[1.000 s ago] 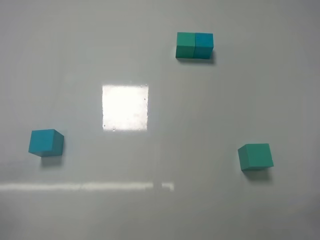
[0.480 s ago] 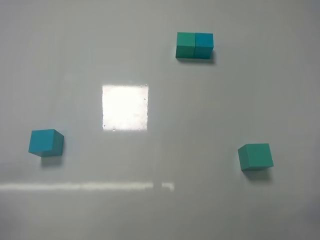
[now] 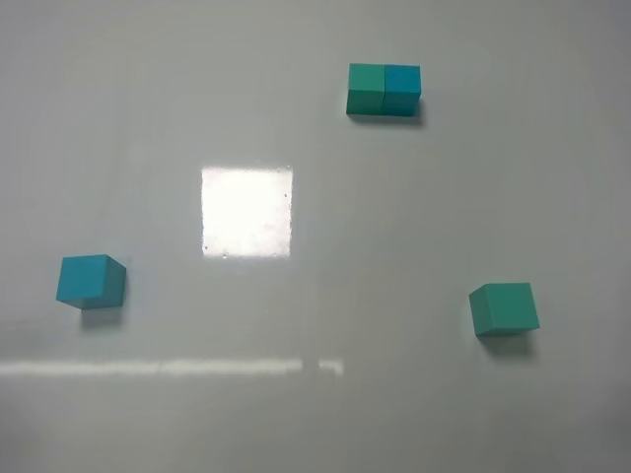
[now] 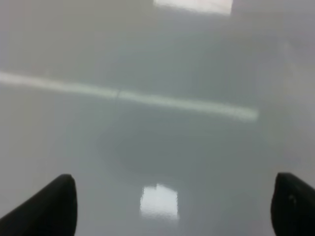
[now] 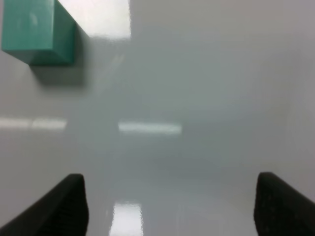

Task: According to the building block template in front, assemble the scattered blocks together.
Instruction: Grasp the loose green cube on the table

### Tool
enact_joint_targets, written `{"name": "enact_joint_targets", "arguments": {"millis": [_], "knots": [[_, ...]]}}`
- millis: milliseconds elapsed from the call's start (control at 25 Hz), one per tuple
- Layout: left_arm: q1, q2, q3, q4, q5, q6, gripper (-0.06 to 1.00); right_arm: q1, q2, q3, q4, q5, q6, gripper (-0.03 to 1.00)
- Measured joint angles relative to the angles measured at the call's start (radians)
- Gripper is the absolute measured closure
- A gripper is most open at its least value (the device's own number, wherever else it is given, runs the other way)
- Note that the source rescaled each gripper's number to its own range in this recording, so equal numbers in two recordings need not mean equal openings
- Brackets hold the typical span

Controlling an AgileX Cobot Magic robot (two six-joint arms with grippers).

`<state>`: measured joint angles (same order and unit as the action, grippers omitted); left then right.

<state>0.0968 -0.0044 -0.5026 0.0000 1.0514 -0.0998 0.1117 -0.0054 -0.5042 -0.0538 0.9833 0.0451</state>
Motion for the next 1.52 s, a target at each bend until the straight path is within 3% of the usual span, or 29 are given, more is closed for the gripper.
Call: {"name": "enact_joint_targets", "arguments": {"millis": [240, 520, 600, 680, 720, 1000, 1320, 1520], "knots": [[0.000, 0.000, 0.000, 0.000, 0.000, 0.000, 0.09, 0.000, 0.000, 0.000, 0.035, 0.000, -0.079, 0.34], [0.000, 0.000, 0.000, 0.000, -0.001, 0.000, 0.11, 0.006, 0.124, -0.047, 0.141, 0.003, -0.406, 0.33], [0.000, 0.000, 0.000, 0.000, 0.000, 0.000, 0.12, 0.031, 0.194, -0.092, 0.144, -0.001, -0.489, 0.26], [0.000, 0.000, 0.000, 0.000, 0.000, 0.000, 0.12, 0.068, 0.272, -0.145, 0.147, -0.007, -0.584, 0.08], [0.000, 0.000, 0.000, 0.000, 0.000, 0.000, 0.13, 0.084, 0.305, -0.168, 0.147, -0.008, -0.622, 0.04], [0.000, 0.000, 0.000, 0.000, 0.000, 0.000, 0.15, 0.219, 0.591, -0.296, 0.111, -0.043, -0.872, -0.03], [0.000, 0.000, 0.000, 0.000, 0.000, 0.000, 0.16, 0.365, 0.881, -0.328, -0.057, -0.226, -0.947, -0.03], [0.000, 0.000, 0.000, 0.000, 0.000, 0.000, 0.16, 0.381, 0.988, -0.328, -0.104, -0.274, -0.983, -0.03]]}}
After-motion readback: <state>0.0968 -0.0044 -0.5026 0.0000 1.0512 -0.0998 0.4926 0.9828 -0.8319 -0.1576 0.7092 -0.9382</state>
